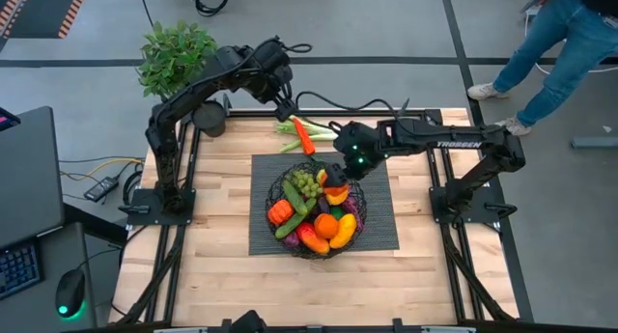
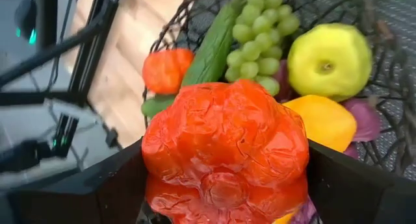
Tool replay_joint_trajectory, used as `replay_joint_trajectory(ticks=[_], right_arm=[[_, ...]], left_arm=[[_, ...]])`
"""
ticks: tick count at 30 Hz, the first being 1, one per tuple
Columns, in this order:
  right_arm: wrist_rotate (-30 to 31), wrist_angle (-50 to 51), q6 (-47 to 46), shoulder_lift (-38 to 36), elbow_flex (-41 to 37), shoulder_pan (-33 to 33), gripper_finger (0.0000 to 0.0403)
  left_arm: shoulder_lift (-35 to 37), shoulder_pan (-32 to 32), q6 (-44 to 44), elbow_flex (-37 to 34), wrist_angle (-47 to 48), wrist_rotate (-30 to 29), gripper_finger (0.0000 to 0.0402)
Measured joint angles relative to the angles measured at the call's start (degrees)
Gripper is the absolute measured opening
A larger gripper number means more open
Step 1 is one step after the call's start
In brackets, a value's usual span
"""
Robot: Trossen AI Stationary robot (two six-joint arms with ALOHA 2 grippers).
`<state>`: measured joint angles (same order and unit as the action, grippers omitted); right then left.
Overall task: Build produce basket
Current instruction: Put the orange pumpkin into the black wire basket, then put the orange carrot into the black wire basket
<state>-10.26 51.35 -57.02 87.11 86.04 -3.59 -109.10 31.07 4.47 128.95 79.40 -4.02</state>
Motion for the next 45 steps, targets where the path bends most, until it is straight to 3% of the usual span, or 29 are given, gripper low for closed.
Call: replay_joint_trajectory(ticks=[13, 27, 34, 45], right_arm=[[9.16, -1.39, -8.86, 0.0, 0.0, 6.84, 0.0397], [6.25, 3.0, -0.64, -0.02, 0.0, 7.62, 0.0399], [8.52, 10.46, 2.09, -0.47, 0.0, 6.29, 0.0399], [15.02, 11.79, 0.58, -5.85, 0.0, 6.35, 0.0399]], left_arm=[[-1.07, -2.15, -3.48, -0.02, -0.23, 0.22, 0.0389], [-1.56, -2.07, 1.14, 0.0, 0.65, -1.84, 0.0389], [-6.84, -1.99, 5.35, 0.02, 1.08, -2.82, 0.0389], [-19.08, -1.64, 17.09, 0.0, 2.67, 0.82, 0.0389]])
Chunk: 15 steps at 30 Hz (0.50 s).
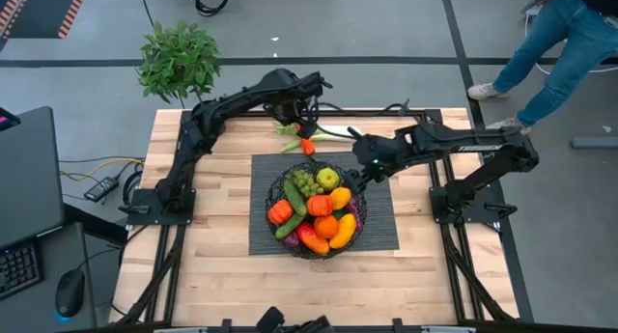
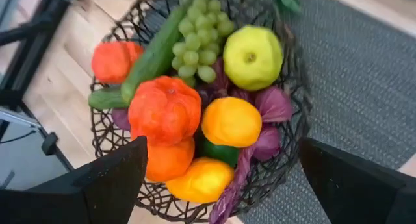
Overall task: Build produce basket
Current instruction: Put the orange carrot into the black wire basket
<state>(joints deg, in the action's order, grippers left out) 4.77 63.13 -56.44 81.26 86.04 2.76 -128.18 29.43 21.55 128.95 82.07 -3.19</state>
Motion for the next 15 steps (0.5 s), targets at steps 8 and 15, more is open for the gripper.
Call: replay_joint_trajectory(ticks=[8, 15], right_arm=[[3.93, 3.93, 1.92, -4.54, 0.0, -0.07, 0.0399], [11.77, 5.95, 0.24, -6.8, 0.0, -1.4, 0.0399]], left_arm=[[-3.12, -1.35, -34.4, -0.02, 2.02, -5.51, 0.0389], [-3.32, -3.4, -63.05, -0.04, -6.9, -9.74, 0.0389]])
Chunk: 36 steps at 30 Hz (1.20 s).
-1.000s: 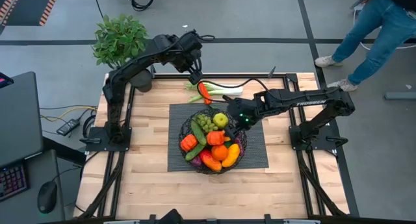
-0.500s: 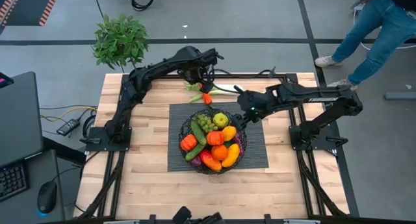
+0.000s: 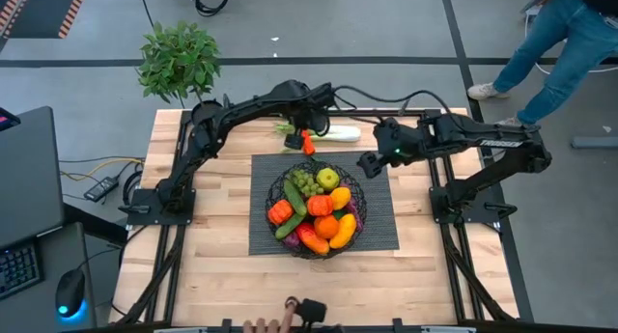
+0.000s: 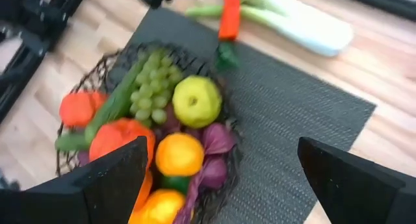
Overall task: Build produce basket
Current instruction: Put the orange carrot into the black wire basket
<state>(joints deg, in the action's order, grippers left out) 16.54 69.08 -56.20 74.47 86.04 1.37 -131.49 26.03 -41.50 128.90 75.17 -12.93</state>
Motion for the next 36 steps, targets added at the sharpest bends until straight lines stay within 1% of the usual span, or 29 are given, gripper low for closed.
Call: replay_joint_trajectory(ticks=[2, 4, 6, 9, 12, 16, 21, 26, 31, 33, 36], right_arm=[[0.55, 0.04, -0.03, -0.26, 0.0, -0.58, 0.0399], [0.49, -0.04, 0.24, -0.42, 0.0, -1.23, 0.0399], [0.5, 0.12, 0.49, -0.56, 0.0, -1.73, 0.0399], [0.5, 0.0, 0.65, -0.65, 0.0, -2.37, 0.0399], [-0.11, 0.11, 0.8, -0.65, 0.0, -2.71, 0.0399], [-0.55, 0.17, 0.87, -0.65, 0.0, -2.69, 0.0399], [-1.18, 0.16, 2.21, -0.65, 0.0, -2.71, 0.0399], [-1.49, 0.21, 2.42, -0.65, 0.0, -2.71, 0.0399], [-1.83, 0.57, 2.61, -0.65, 0.0, -2.71, 0.0399], [-2.0, 0.71, 2.91, -0.65, 0.0, -2.71, 0.0399], [-2.54, 0.86, 3.78, -0.65, 0.0, -2.83, 0.0399]], left_arm=[[-0.66, 0.05, -3.28, 0.13, -2.91, 0.02, 0.0389], [-1.6, 0.38, -5.81, 0.02, -3.63, 0.02, 0.0389], [-2.52, 0.53, -5.18, 0.02, -3.89, -0.01, 0.0389], [-3.83, 0.54, -3.77, 0.03, -0.64, 0.04, 0.0389], [-4.97, 0.49, -4.17, 0.0, 0.09, 0.07, 0.0389], [-5.64, 0.43, -5.22, 0.0, -1.2, 0.07, 0.0389], [-6.84, 0.19, -3.2, 0.02, -2.89, 0.05, 0.0389], [-8.64, 0.16, -6.02, 0.03, -2.15, -0.22, 0.0389], [-9.4, 0.32, -6.25, 0.02, -2.72, -0.6, 0.0388], [-9.81, 0.43, -6.71, 0.01, -3.38, -0.61, 0.0383], [-10.31, 0.47, -6.76, 0.02, -3.5, -0.61, 0.0361]])
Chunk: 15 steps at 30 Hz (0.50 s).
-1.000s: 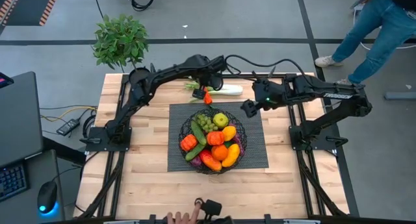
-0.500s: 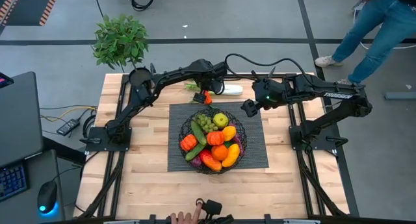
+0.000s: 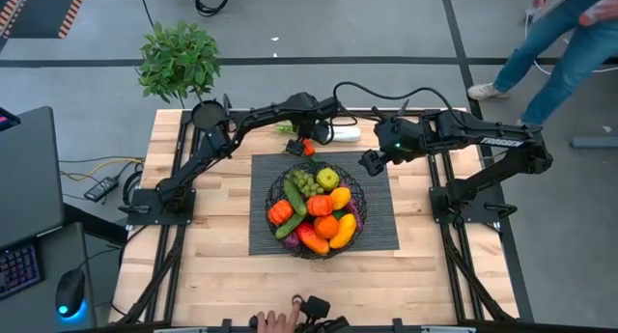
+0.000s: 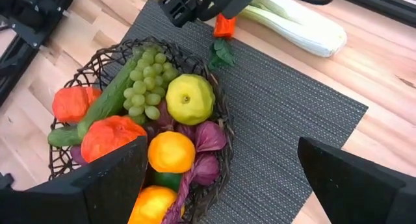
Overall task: Build produce basket
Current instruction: Put the orange carrot into the black wire basket
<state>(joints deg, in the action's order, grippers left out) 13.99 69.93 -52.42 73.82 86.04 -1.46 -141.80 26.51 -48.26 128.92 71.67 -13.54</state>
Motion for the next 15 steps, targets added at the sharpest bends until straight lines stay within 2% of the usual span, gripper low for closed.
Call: replay_joint_trajectory(ticks=[6, 12, 15], right_arm=[[-0.19, 0.59, 0.86, 0.0, 0.0, -0.93, 0.0399], [-0.19, 0.6, 1.79, 0.0, 0.0, -2.13, 0.0399], [-0.19, 0.62, 2.81, 0.0, 0.0, -2.76, 0.0399]], left_arm=[[-0.8, -0.05, 1.11, 0.02, -0.57, -0.24, 0.0276], [-0.55, -0.39, 1.73, 0.01, 0.53, -1.05, 0.0165], [0.36, -0.75, 5.86, 0.59, 1.49, -2.99, 0.0109]])
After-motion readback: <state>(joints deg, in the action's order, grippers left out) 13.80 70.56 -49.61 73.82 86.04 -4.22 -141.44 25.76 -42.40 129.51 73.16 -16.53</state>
